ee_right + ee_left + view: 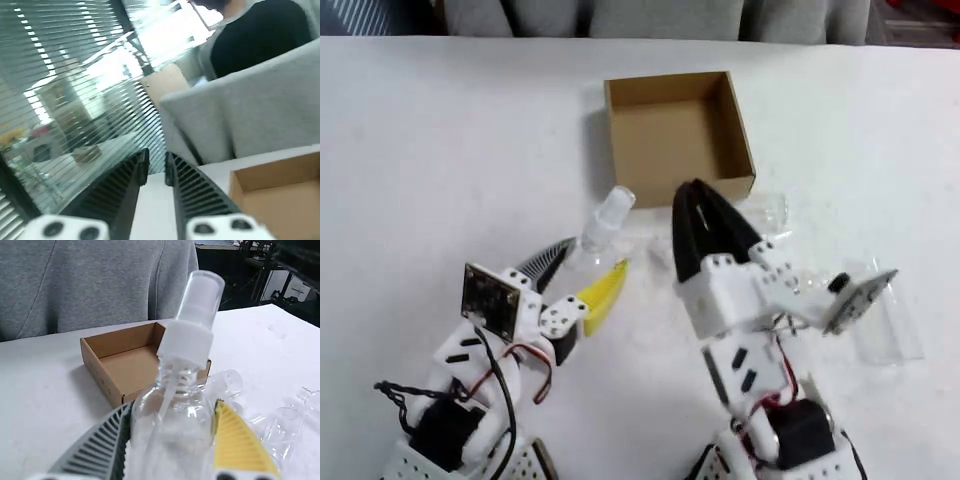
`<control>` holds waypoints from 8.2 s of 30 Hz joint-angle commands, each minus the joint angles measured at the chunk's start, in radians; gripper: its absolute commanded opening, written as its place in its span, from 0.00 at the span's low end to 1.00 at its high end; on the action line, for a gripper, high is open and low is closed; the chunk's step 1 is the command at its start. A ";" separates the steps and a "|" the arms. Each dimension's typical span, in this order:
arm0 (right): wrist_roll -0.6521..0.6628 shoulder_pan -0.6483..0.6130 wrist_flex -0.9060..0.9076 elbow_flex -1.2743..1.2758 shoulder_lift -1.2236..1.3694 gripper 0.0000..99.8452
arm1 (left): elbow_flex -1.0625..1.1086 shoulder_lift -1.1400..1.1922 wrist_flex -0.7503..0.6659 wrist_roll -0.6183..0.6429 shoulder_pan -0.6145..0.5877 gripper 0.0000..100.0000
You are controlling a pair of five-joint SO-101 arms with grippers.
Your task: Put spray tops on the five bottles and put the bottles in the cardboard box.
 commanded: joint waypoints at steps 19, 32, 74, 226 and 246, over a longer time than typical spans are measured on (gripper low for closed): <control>-0.008 -0.153 -0.185 -0.078 0.446 0.02 | -0.003 -0.010 -0.005 0.012 0.008 0.06; 0.163 -0.151 -0.070 -0.072 0.343 0.02 | -0.003 -0.010 -0.006 0.012 0.008 0.06; 0.637 0.366 0.651 -1.565 1.937 0.12 | -0.003 -0.010 -0.003 0.012 0.001 0.06; 0.549 0.366 0.812 -1.117 1.791 0.22 | -0.002 -0.010 -0.002 0.011 -0.001 0.06; 0.609 0.386 0.699 -0.882 1.503 0.02 | 0.035 -0.010 -0.044 0.011 -0.001 0.06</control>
